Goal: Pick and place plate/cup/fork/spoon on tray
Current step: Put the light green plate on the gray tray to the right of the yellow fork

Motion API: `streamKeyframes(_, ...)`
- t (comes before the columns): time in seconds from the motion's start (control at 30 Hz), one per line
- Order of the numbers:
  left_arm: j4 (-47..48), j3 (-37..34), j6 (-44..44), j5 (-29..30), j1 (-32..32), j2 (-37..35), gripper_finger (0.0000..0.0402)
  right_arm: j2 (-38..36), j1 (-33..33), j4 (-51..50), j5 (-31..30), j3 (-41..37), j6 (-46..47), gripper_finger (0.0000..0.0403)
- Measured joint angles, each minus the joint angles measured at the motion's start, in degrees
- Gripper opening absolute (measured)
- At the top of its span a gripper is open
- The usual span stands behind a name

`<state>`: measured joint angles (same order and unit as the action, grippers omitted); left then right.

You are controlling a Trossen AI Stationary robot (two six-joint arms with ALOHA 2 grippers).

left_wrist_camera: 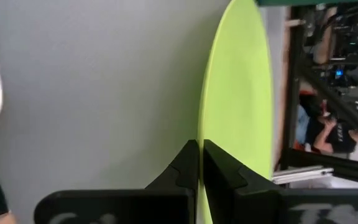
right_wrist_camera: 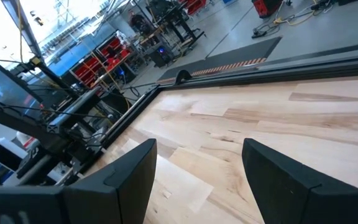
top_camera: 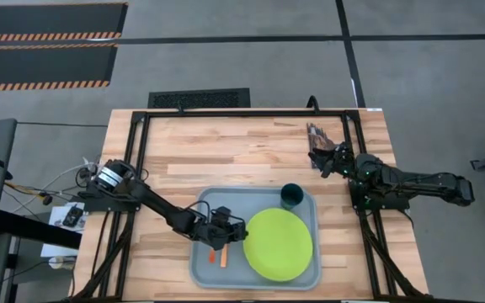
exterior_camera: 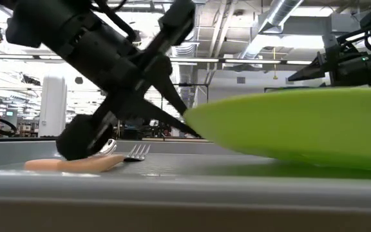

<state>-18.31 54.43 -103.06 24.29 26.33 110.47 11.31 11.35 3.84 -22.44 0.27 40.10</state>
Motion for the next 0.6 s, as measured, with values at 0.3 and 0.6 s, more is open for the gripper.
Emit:
streamKeyframes(0.3, 1.66, 3.55, 2.12, -2.86, -0.56, 2.22, 0.0, 0.02, 0.0, 0.02, -0.02, 0.0, 0.29, 0.0264)
streamKeyframes(0.6, 2.02, 3.55, 1.4, -4.24, -0.9, 2.1, 0.0, 0.03, -0.02, 0.02, -0.01, 0.0, 0.15, 0.0264)
